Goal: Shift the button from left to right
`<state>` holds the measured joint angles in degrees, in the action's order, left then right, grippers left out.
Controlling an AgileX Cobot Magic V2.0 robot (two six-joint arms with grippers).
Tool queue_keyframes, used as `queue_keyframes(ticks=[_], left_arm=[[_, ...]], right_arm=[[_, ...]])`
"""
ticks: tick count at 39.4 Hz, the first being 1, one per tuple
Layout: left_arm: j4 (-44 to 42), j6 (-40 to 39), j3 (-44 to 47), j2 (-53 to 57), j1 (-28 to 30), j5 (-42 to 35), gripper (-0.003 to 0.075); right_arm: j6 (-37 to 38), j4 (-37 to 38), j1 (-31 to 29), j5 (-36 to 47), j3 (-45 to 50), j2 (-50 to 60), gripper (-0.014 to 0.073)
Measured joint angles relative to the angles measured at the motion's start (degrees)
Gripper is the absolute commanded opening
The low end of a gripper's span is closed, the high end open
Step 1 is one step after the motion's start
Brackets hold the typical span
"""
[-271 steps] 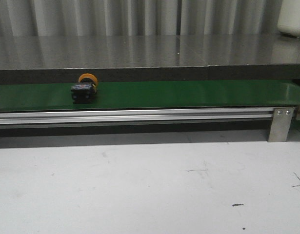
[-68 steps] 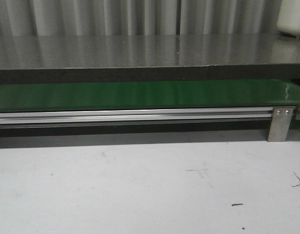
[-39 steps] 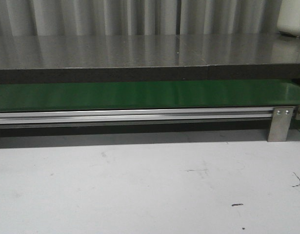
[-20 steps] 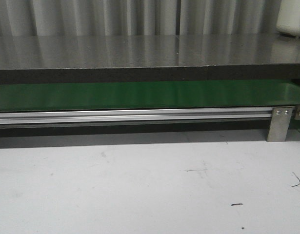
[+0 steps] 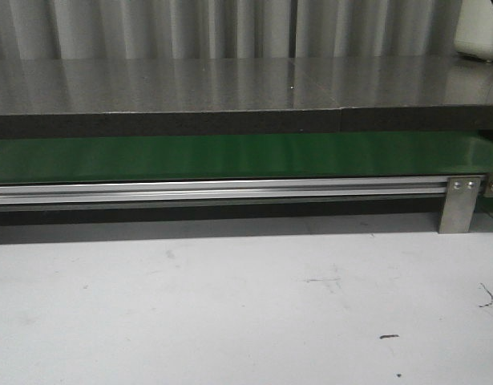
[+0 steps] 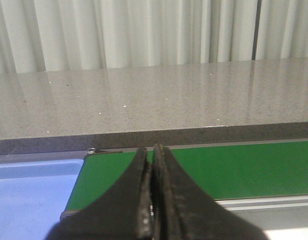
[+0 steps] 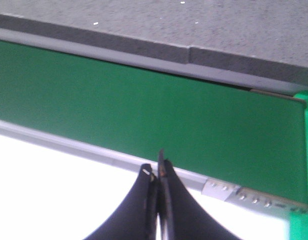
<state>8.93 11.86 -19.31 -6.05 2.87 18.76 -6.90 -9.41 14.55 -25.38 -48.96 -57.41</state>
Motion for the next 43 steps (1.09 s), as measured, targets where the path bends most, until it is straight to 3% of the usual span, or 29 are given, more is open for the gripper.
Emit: queue_keyframes(ticks=[12,21,43], left_arm=[[0.00,0.00,0.00,0.00,0.00,0.00,-0.0021],[0.00,0.00,0.00,0.00,0.00,0.00,-0.0021],[0.00,0.00,0.00,0.00,0.00,0.00,-0.0021]], right_arm=[[-0.10,0.00,1.89,5.07,19.41,23.60,-0.0060],[-0.10,0.00,1.89,5.07,25.31,36.99,-0.0060],[-0.10,0.00,1.89,5.07,25.98,39.53,-0.0060]])
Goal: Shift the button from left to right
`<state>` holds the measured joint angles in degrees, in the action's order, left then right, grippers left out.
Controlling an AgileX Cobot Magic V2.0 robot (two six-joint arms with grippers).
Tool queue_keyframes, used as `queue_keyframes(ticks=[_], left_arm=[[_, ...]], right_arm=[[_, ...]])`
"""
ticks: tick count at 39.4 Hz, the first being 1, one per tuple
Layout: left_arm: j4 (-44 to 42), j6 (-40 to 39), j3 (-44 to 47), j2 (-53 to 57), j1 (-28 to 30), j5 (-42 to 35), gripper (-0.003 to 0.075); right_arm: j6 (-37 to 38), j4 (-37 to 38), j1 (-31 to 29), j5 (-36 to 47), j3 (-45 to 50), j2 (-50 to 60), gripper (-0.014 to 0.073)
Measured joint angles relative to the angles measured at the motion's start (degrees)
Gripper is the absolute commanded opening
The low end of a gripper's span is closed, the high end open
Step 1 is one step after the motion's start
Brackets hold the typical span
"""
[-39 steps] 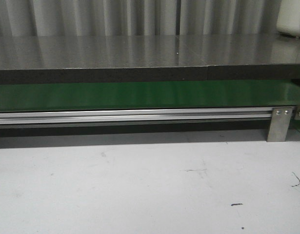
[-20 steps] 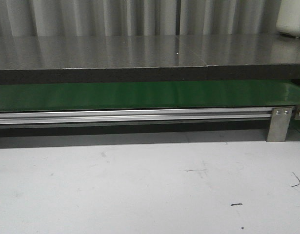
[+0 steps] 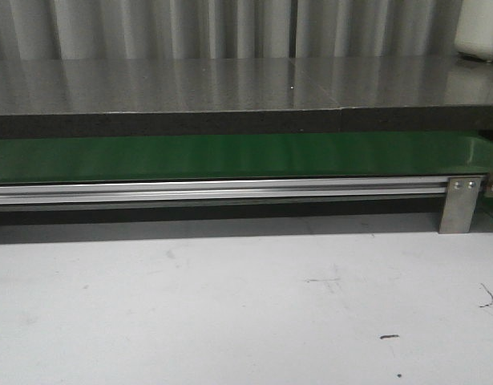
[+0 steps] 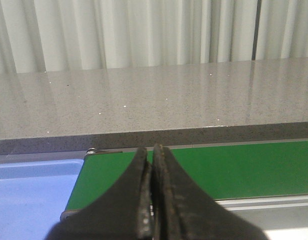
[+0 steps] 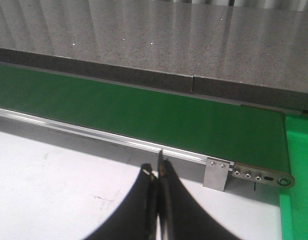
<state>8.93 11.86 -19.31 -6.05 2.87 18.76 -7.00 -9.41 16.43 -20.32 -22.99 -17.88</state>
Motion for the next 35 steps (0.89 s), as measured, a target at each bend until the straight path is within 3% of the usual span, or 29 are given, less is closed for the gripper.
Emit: queue_keyframes(ticks=[24,35], left_arm=[[0.00,0.00,0.22,0.00,0.00,-0.22,-0.0021],[-3.94,-8.42,7.34,5.63,-0.49,-1.51,-0.0021]], right_arm=[[0.00,0.00,0.00,0.00,0.10,0.00,-0.0060],[0.00,0.00,0.00,0.00,0.10,0.00,-0.0060]])
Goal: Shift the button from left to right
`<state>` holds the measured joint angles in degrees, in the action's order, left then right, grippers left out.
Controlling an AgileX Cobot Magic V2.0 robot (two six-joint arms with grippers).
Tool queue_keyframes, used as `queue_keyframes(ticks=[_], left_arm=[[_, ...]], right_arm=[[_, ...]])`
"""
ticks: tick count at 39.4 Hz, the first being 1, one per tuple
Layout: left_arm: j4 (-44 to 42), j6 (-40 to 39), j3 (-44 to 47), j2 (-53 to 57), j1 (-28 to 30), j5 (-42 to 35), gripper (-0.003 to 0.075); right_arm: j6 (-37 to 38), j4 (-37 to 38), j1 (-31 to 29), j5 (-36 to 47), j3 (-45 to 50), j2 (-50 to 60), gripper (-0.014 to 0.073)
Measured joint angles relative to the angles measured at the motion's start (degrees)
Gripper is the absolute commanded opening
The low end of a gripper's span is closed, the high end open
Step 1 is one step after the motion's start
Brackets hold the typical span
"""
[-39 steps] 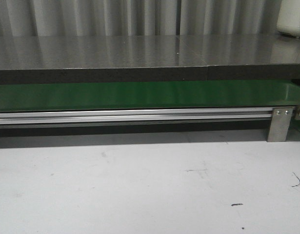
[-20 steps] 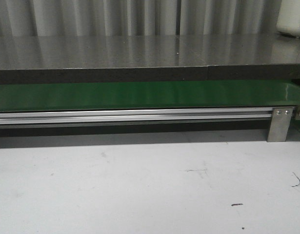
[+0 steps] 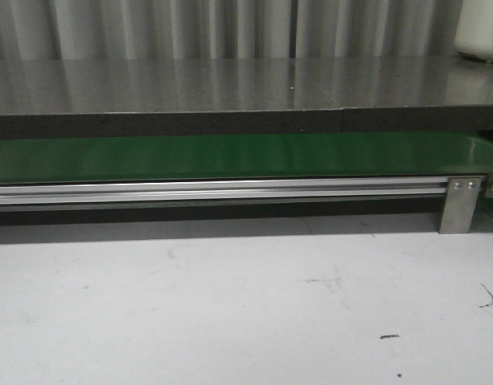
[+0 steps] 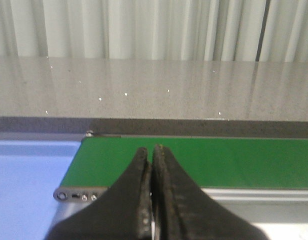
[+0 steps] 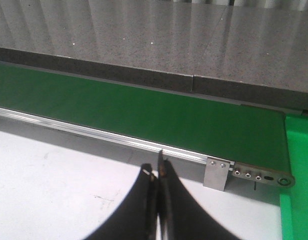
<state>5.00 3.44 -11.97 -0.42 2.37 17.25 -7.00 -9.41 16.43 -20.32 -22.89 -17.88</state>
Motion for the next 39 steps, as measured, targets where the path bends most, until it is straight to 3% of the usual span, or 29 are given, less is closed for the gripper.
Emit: queue_keyframes(ticks=[14,39], left_arm=[[-2.55,-5.15,12.21,0.68,-3.74,-5.29,-0.0021],[-2.69,-5.50,12.47,0.68,-3.74,-6.60,-0.0021]], right_arm=[[0.00,0.00,0.00,-0.12,0.00,0.00,-0.0060],[0.00,0.00,0.00,-0.12,0.00,0.00,-0.0060]])
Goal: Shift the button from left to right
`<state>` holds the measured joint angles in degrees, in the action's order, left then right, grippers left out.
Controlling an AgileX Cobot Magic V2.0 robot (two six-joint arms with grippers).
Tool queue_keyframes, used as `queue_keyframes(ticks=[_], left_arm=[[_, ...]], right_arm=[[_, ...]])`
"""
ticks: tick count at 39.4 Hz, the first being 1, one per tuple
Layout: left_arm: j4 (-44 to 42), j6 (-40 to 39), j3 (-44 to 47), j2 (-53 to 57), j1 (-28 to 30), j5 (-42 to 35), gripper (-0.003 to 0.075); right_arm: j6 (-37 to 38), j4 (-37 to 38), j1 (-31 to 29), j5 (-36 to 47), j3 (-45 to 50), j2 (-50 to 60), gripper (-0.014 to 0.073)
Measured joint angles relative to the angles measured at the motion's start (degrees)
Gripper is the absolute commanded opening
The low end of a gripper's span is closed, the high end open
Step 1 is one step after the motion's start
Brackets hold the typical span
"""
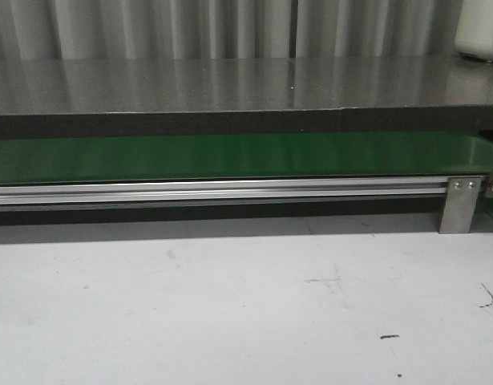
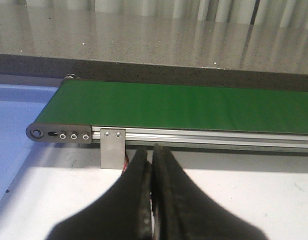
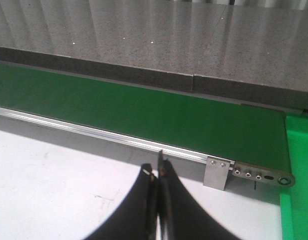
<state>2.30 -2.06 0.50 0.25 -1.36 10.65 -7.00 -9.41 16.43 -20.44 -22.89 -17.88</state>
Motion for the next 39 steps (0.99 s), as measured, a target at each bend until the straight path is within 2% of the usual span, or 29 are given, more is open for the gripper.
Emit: queue_keyframes(ticks=[16,20,28,33,39], left_arm=[[0.00,0.00,0.00,0.00,0.00,0.00,-0.0021],[0.00,0.00,0.00,0.00,0.00,0.00,-0.0021],[0.00,0.00,0.00,0.00,0.00,0.00,-0.0021],[0.00,0.00,0.00,0.00,0.00,0.00,-0.0021],[0.00,0.00,0.00,0.00,0.00,0.04,-0.0021]], right_arm=[[0.00,0.00,0.00,0.00,0.00,0.00,-0.0060],[0.00,0.00,-0.16,2.17,1.24,0.30,-0.0060],[0.17,0.00,-6.46,7.89,10.12,7.24,-0.0060],[1.99,0.00,-10.96,8.30,17.49,13.61,-0.0060],[3.53,0.00,-13.43,8.30,23.74,18.10,-0.0060]])
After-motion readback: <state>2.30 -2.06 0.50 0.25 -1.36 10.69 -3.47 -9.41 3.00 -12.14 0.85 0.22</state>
